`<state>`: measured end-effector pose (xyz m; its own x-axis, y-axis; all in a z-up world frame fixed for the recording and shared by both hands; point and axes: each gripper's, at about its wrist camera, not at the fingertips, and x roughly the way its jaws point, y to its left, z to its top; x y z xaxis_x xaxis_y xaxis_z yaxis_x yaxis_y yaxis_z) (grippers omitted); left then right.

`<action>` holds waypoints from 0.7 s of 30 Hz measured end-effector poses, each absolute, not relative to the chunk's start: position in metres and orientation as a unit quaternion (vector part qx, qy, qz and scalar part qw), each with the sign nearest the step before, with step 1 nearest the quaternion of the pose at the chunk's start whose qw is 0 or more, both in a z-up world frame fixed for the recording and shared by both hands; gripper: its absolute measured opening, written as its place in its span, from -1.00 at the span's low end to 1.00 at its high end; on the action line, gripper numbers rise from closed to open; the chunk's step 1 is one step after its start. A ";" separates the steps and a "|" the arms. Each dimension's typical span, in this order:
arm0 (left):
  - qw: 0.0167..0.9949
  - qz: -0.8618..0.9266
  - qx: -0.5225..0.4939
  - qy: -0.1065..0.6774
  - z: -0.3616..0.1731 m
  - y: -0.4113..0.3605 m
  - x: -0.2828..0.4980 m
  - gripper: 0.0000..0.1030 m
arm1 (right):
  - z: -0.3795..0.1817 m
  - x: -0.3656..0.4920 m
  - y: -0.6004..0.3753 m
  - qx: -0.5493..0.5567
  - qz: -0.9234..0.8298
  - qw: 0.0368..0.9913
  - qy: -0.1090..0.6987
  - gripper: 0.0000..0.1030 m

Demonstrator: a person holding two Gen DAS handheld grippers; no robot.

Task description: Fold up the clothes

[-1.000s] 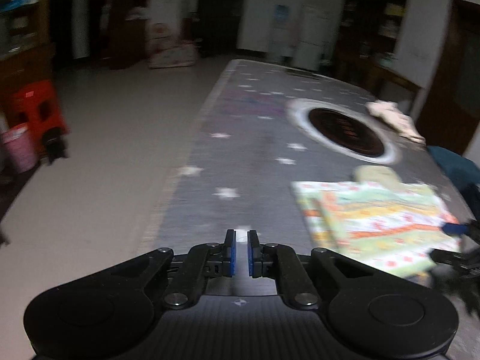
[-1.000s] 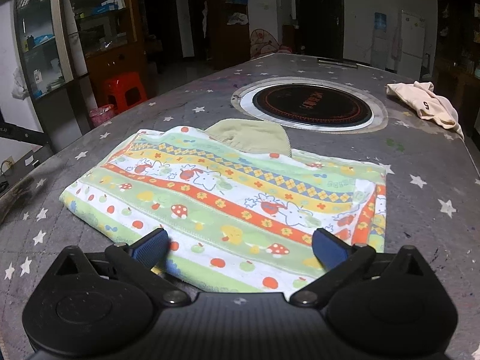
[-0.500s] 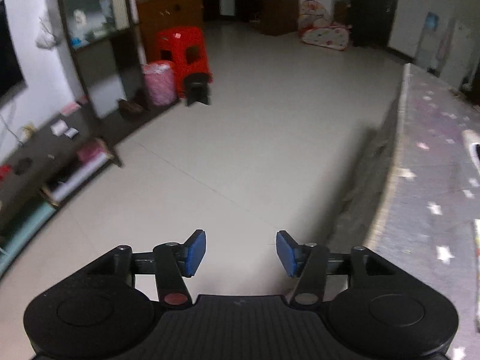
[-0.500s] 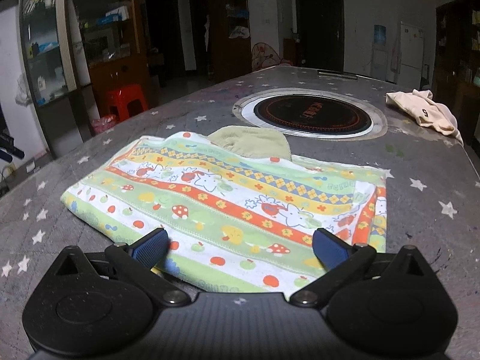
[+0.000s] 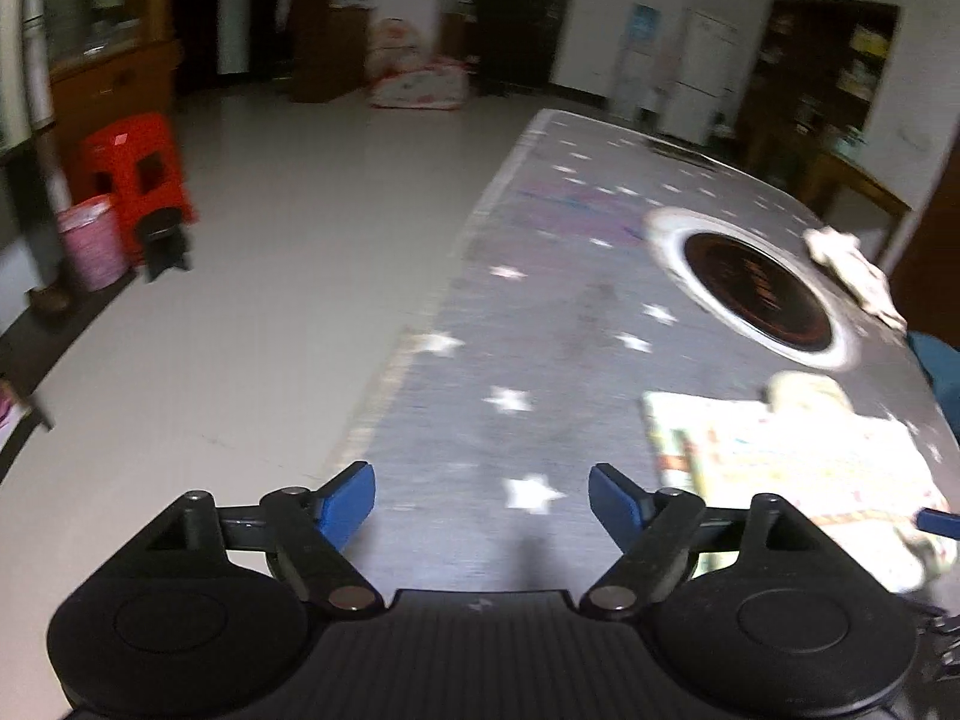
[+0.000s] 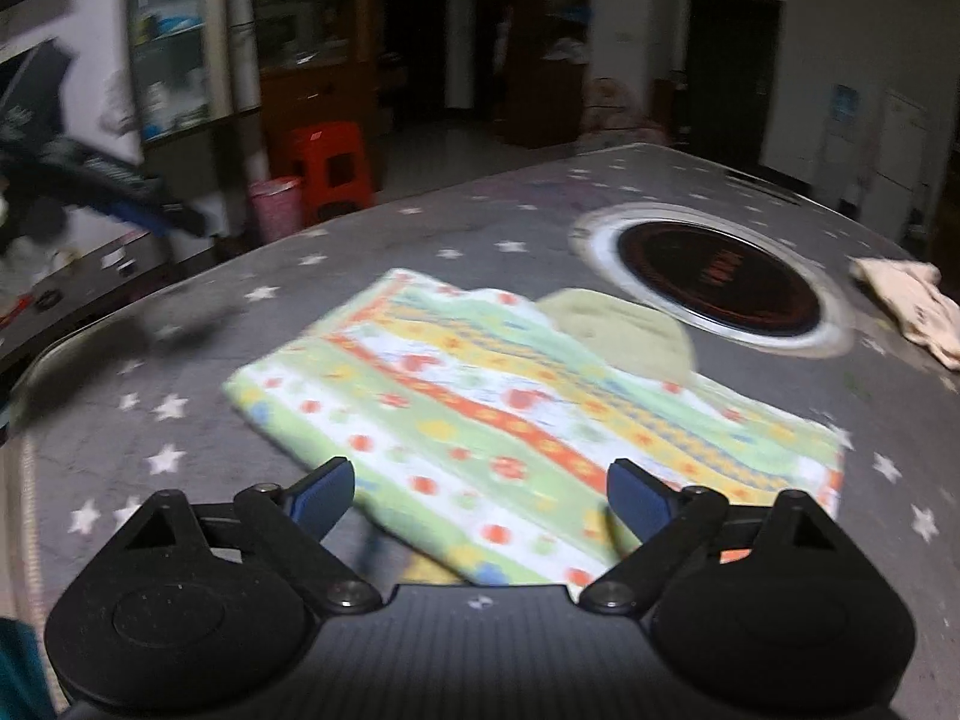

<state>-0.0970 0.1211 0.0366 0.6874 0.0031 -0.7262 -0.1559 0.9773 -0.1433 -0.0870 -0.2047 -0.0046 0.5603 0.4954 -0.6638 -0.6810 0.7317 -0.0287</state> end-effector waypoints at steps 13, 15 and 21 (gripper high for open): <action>0.902 -0.039 -0.096 0.418 0.025 0.058 -0.067 0.62 | -0.012 -0.103 -0.124 -0.257 0.414 0.820 0.300 0.49; 0.900 -0.044 -0.100 0.422 0.024 0.054 -0.063 0.64 | -0.017 -0.102 -0.116 -0.263 0.415 0.816 0.305 0.44; 0.894 -0.052 -0.113 0.430 0.020 0.049 -0.057 0.67 | -0.020 -0.096 -0.111 -0.258 0.400 0.822 0.313 0.03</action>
